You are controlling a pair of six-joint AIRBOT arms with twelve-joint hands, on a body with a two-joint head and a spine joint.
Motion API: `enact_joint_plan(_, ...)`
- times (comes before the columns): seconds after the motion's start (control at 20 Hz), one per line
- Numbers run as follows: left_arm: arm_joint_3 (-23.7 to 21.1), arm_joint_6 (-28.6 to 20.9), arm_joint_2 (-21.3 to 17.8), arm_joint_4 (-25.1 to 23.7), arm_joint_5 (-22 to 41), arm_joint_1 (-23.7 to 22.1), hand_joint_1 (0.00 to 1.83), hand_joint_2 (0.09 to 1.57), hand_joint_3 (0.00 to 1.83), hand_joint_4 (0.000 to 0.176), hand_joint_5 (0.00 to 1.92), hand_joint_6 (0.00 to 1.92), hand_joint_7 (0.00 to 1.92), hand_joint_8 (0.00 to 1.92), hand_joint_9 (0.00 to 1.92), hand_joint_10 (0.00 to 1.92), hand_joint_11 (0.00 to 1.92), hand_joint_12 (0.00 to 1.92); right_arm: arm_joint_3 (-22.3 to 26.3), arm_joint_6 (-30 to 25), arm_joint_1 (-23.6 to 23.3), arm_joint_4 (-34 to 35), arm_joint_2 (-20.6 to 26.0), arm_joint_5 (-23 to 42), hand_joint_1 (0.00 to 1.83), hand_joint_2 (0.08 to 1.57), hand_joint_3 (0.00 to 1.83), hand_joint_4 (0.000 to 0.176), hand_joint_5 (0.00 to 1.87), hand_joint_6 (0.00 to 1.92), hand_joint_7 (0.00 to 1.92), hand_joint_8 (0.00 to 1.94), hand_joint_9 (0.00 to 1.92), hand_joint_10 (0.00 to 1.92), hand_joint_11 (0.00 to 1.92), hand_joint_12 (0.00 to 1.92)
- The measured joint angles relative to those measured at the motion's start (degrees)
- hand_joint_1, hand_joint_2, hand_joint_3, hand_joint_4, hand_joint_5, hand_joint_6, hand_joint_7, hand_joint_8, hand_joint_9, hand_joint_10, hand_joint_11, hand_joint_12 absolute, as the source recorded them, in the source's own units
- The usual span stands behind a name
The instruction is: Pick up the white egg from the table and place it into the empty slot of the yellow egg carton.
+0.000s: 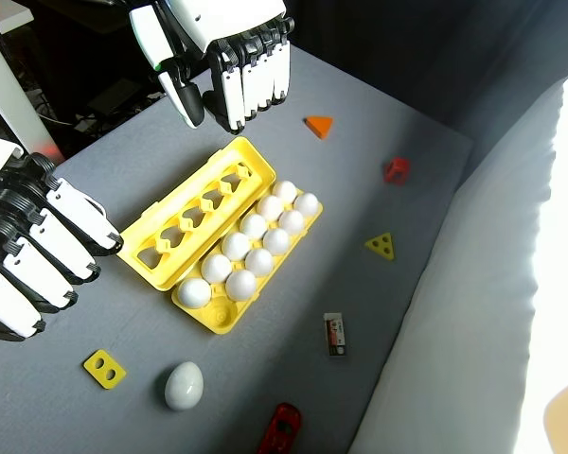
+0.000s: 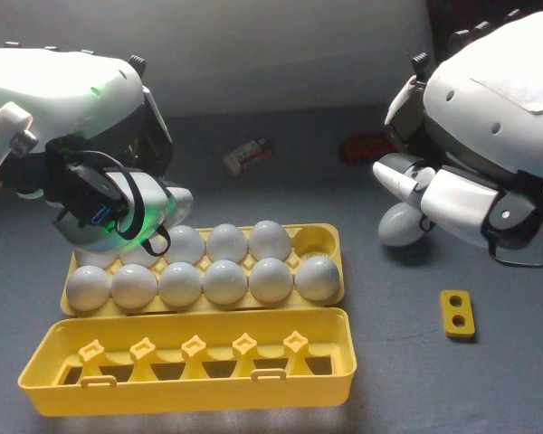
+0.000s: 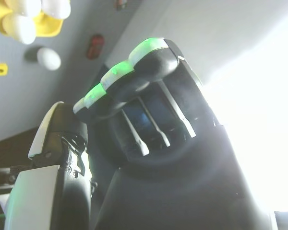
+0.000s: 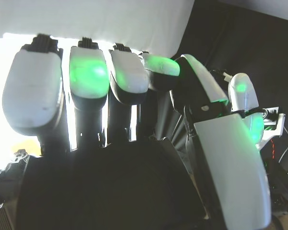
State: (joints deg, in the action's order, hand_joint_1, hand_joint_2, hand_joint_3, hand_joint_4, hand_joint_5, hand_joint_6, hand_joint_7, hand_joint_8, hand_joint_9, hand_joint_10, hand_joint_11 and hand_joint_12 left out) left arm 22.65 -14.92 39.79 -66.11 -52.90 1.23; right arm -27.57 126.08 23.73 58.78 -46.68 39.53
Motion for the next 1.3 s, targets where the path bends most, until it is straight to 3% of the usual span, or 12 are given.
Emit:
enact_joint_plan(0.05, 0.0, 0.0, 0.0, 0.1, -0.1, 0.0, 0.00, 1.18, 0.17, 0.002, 0.08, 0.06, 0.13, 0.05, 0.11, 0.10, 0.00, 0.52, 0.0, 0.0, 0.0, 0.0, 0.0, 0.0, 0.16, 1.02, 0.26, 0.000, 0.15, 0.25, 0.13, 0.08, 0.11, 0.27, 0.00, 0.61)
enact_joint_plan(0.15, 0.0, 0.3, 0.0, 0.3, -0.3, 0.0, 0.00, 1.26, 0.01, 0.002, 0.10, 0.00, 0.14, 0.00, 0.14, 0.01, 0.00, 0.53, 0.0, 0.3, 0.0, 0.0, 0.0, 0.0, 0.16, 1.14, 0.02, 0.000, 0.24, 0.04, 0.16, 0.00, 0.19, 0.07, 0.00, 0.60)
enact_joint_plan(0.35, -0.1, 0.5, 0.0, -0.5, -0.1, 0.0, 0.00, 1.27, 0.01, 0.002, 0.10, 0.00, 0.14, 0.00, 0.14, 0.01, 0.00, 0.53, -0.2, 0.1, 0.0, -1.1, 0.0, -1.0, 0.15, 1.14, 0.02, 0.000, 0.24, 0.04, 0.16, 0.00, 0.20, 0.07, 0.00, 0.60)
enact_joint_plan(0.65, -1.3, 0.6, 0.0, 0.2, -0.2, 0.0, 0.00, 1.27, 0.01, 0.002, 0.11, 0.01, 0.15, 0.00, 0.14, 0.01, 0.00, 0.53, -7.0, -16.2, 0.0, -19.2, -1.0, -8.6, 0.15, 1.14, 0.02, 0.000, 0.24, 0.03, 0.16, 0.00, 0.19, 0.06, 0.00, 0.61)
enact_joint_plan(0.7, -1.5, 0.5, 0.0, 0.3, -0.2, 0.1, 0.00, 1.27, 0.01, 0.002, 0.11, 0.00, 0.15, 0.00, 0.14, 0.01, 0.00, 0.51, -8.6, -17.4, 0.0, -20.4, -1.6, -10.0, 0.19, 1.13, 0.01, 0.000, 0.24, 0.03, 0.16, 0.00, 0.19, 0.06, 0.00, 0.61)
enact_joint_plan(0.9, -2.4, 0.5, -0.1, 0.9, 0.4, 1.8, 0.00, 1.27, 0.01, 0.003, 0.11, 0.00, 0.15, 0.00, 0.14, 0.00, 0.00, 0.49, -14.7, -20.6, -2.9, -23.9, -4.2, -16.8, 0.77, 1.05, 0.00, 0.000, 0.23, 0.02, 0.13, 0.00, 0.17, 0.03, 0.00, 0.54)
enact_joint_plan(1.0, -2.5, 0.5, -0.6, 1.0, 1.4, 2.5, 0.00, 1.27, 0.00, 0.003, 0.11, 0.00, 0.15, 0.00, 0.14, 0.00, 0.00, 0.49, -17.7, -27.6, -3.9, -29.1, -4.6, -22.5, 0.86, 1.06, 0.00, 0.000, 0.21, 0.00, 0.11, 0.00, 0.17, 0.03, 0.00, 0.47)
enact_joint_plan(1.1, -2.5, 1.0, -1.3, 0.8, 2.2, 2.5, 0.00, 1.27, 0.00, 0.003, 0.11, 0.00, 0.15, 0.00, 0.14, 0.00, 0.00, 0.49, -20.1, -43.0, -4.0, -44.6, -4.9, -24.6, 0.96, 1.07, 0.00, 0.000, 0.19, 0.00, 0.11, 0.00, 0.17, 0.02, 0.00, 0.46)
enact_joint_plan(1.2, -2.5, 1.0, -1.4, 0.4, 2.8, 2.5, 0.00, 1.28, 0.01, 0.003, 0.11, 0.00, 0.15, 0.00, 0.14, 0.00, 0.00, 0.48, -21.2, -52.4, -3.9, -54.5, -4.9, -24.4, 1.03, 1.08, 0.00, 0.000, 0.18, 0.00, 0.09, 0.00, 0.17, 0.02, 0.00, 0.42)
enact_joint_plan(1.25, -2.5, 1.1, -1.4, 0.4, 3.0, 2.5, 0.00, 1.28, 0.01, 0.003, 0.11, 0.00, 0.15, 0.00, 0.14, 0.00, 0.00, 0.48, -22.3, -62.2, -3.5, -65.2, -4.9, -23.0, 1.06, 1.09, 0.00, 0.000, 0.18, 0.00, 0.09, 0.00, 0.17, 0.02, 0.00, 0.41)
enact_joint_plan(1.3, -2.5, 1.3, -1.5, 0.5, 3.3, 2.5, 0.00, 1.29, 0.01, 0.003, 0.11, 0.00, 0.15, 0.00, 0.14, 0.00, 0.00, 0.48, -22.8, -66.1, -3.4, -70.1, -4.9, -22.4, 1.08, 1.09, 0.00, 0.000, 0.19, 0.01, 0.09, 0.00, 0.17, 0.01, 0.00, 0.40)
